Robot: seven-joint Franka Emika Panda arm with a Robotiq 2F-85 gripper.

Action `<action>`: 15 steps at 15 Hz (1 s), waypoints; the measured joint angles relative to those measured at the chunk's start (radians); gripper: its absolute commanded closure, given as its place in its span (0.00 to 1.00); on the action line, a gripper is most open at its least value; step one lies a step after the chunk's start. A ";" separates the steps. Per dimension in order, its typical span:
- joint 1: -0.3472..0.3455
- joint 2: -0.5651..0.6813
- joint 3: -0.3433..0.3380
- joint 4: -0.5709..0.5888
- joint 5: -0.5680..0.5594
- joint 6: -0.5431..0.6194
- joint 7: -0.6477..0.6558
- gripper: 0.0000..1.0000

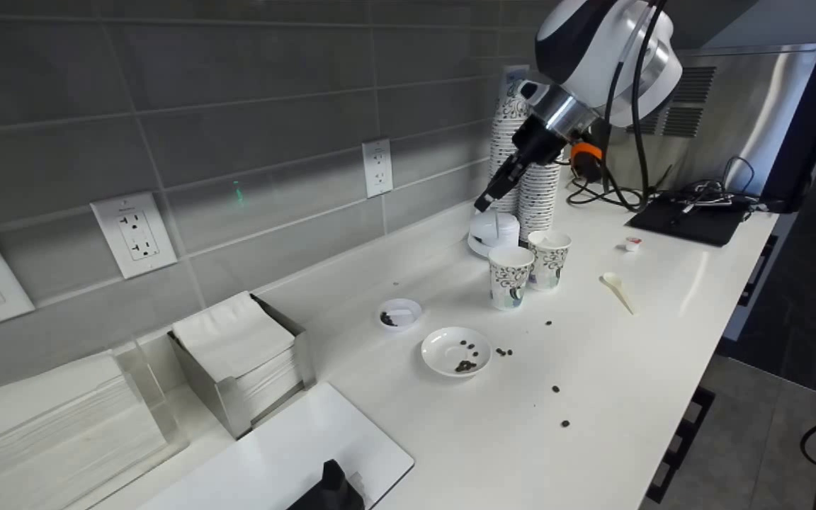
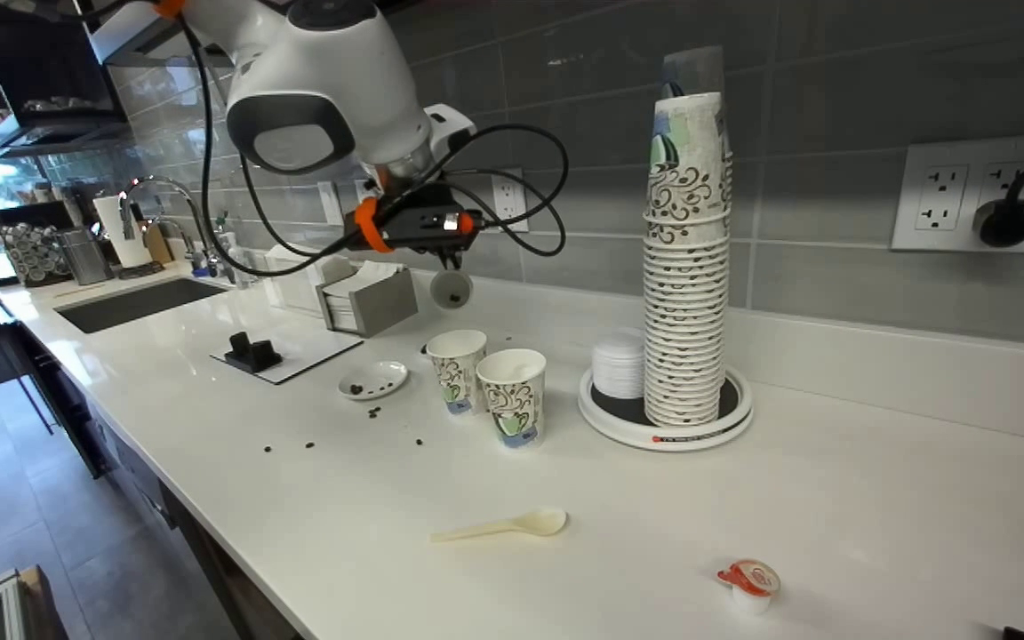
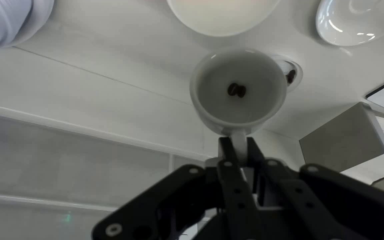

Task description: Transfer the beans from the tea cup to the coffee cup

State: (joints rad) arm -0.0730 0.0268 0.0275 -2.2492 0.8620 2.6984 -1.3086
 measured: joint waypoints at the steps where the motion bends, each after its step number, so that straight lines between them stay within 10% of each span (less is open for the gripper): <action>1: -0.011 0.003 -0.010 0.007 0.028 -0.019 -0.036 0.97; 15: -0.064 0.027 -0.126 0.038 0.387 -0.377 -0.314 0.97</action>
State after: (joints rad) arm -0.1375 0.0537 -0.0982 -2.2107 1.2486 2.3218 -1.6227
